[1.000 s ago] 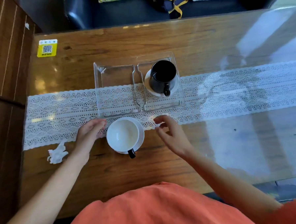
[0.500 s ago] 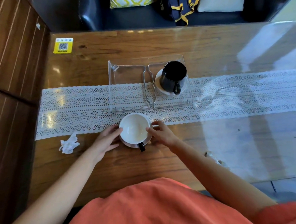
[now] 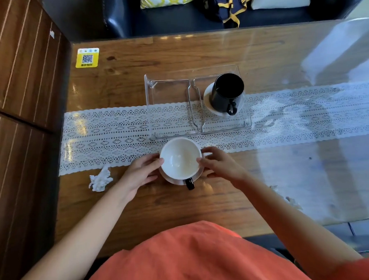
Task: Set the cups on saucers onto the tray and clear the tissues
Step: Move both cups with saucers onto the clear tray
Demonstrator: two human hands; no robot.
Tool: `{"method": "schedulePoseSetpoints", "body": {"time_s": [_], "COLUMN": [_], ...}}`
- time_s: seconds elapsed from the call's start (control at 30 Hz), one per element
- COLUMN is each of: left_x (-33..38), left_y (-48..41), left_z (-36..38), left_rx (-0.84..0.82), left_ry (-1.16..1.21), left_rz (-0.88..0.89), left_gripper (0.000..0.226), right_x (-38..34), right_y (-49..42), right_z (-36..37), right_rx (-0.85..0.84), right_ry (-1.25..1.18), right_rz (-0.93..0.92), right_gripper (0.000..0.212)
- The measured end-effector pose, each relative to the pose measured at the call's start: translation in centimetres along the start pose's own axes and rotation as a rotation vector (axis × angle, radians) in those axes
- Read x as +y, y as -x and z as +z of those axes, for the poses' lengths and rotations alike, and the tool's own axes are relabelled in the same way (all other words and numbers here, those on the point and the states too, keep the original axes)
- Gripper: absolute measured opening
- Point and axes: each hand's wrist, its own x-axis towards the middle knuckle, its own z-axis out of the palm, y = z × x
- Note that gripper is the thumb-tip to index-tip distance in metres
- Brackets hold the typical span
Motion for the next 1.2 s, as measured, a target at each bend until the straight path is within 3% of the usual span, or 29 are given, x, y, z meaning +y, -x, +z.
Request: {"method": "schedulePoseSetpoints", "body": {"time_s": [0.23, 0.3, 0.5, 0.7, 0.83, 0.97, 1.07, 1.13, 1.2], "left_x": [6.6, 8.0, 10.2, 10.3, 10.5, 9.7, 8.3, 7.4, 6.5], "left_y": [-2.2, -3.6, -7.1, -9.0, -9.5, -9.4, -9.4, -9.8, -10.3], "left_z": [0.1, 0.7, 2.2, 2.2, 2.4, 2.0, 0.9, -0.3, -1.2], "left_rx": [0.065, 0.142, 0.239, 0.208, 0.235, 0.189, 0.392, 0.483, 0.447], "left_ry": [-0.036, -0.016, 0.009, 0.004, -0.011, -0.233, -0.447, -0.461, -0.484], "left_rz": [0.169, 0.161, 0.105, 0.100, 0.096, 0.204, 0.393, 0.384, 0.295], "left_gripper": [0.048, 0.051, 0.020, 0.016, 0.026, 0.027, 0.033, 0.034, 0.039], "right_x": [-5.2, -6.2, -7.9, -7.8, -7.9, -8.1, -7.7, -7.4, -7.2], "right_y": [-2.6, -4.4, -8.7, -10.4, -10.6, -10.2, -9.9, -9.8, -9.8], "right_z": [-1.8, -1.9, -2.0, -2.4, -2.6, -2.5, -2.2, -2.0, -1.9], "right_rx": [0.053, 0.080, 0.159, 0.204, 0.222, 0.263, 0.272, 0.280, 0.293], "right_ry": [-0.068, -0.075, -0.075, -0.090, -0.014, 0.097, 0.112, 0.059, 0.000], "right_rz": [-0.138, -0.140, -0.100, -0.080, -0.080, -0.108, -0.110, -0.108, -0.111], "right_gripper": [0.019, 0.020, 0.022, 0.018, 0.026, 0.036, 0.040, 0.041, 0.038]}}
